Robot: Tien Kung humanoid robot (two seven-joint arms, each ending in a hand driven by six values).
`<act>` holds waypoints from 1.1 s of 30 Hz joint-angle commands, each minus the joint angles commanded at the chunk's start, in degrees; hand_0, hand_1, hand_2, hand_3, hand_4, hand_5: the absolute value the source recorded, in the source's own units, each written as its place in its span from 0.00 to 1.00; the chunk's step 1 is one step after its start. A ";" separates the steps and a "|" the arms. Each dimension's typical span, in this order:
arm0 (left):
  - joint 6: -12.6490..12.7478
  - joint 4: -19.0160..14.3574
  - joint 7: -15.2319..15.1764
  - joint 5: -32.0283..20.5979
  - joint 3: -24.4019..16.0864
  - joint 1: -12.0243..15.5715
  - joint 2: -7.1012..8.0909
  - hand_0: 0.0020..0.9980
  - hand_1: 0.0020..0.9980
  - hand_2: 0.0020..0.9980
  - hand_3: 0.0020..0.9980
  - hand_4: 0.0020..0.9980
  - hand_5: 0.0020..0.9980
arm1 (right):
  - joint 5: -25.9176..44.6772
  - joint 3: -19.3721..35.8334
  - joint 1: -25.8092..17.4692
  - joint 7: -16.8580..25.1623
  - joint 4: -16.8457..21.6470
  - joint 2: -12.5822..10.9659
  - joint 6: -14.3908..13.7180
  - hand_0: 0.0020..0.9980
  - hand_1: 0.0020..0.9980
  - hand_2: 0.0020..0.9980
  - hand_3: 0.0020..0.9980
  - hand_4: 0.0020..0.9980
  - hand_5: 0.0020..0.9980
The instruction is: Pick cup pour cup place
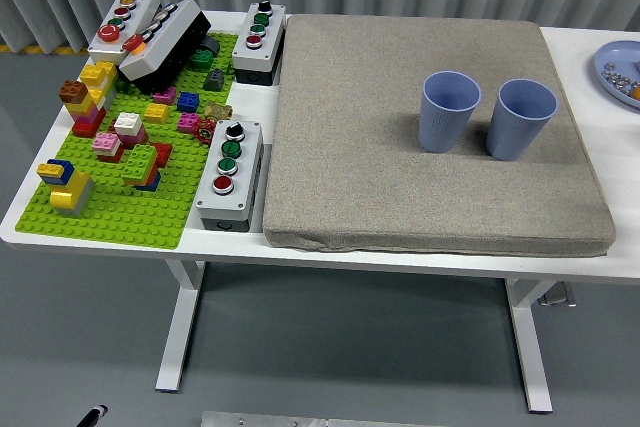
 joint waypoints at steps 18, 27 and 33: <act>-0.05 0.00 0.64 1.28 -2.39 0.38 -0.28 0.84 0.82 0.89 0.80 0.64 1.00 | -0.56 -0.62 -0.07 -0.12 0.39 -0.07 -0.06 0.93 0.81 0.80 0.80 0.77 1.00; -0.10 0.00 0.38 1.68 -3.44 0.27 -0.36 0.84 0.82 0.89 0.80 0.64 1.00 | -0.60 -0.62 0.22 -0.18 0.49 -0.01 0.04 0.93 0.81 0.80 0.80 0.76 1.00; -0.05 0.00 0.43 1.64 -3.40 0.25 -0.46 0.84 0.82 0.89 0.80 0.64 1.00 | -0.67 -0.74 0.36 -0.20 0.60 0.01 0.08 0.94 0.81 0.80 0.80 0.75 1.00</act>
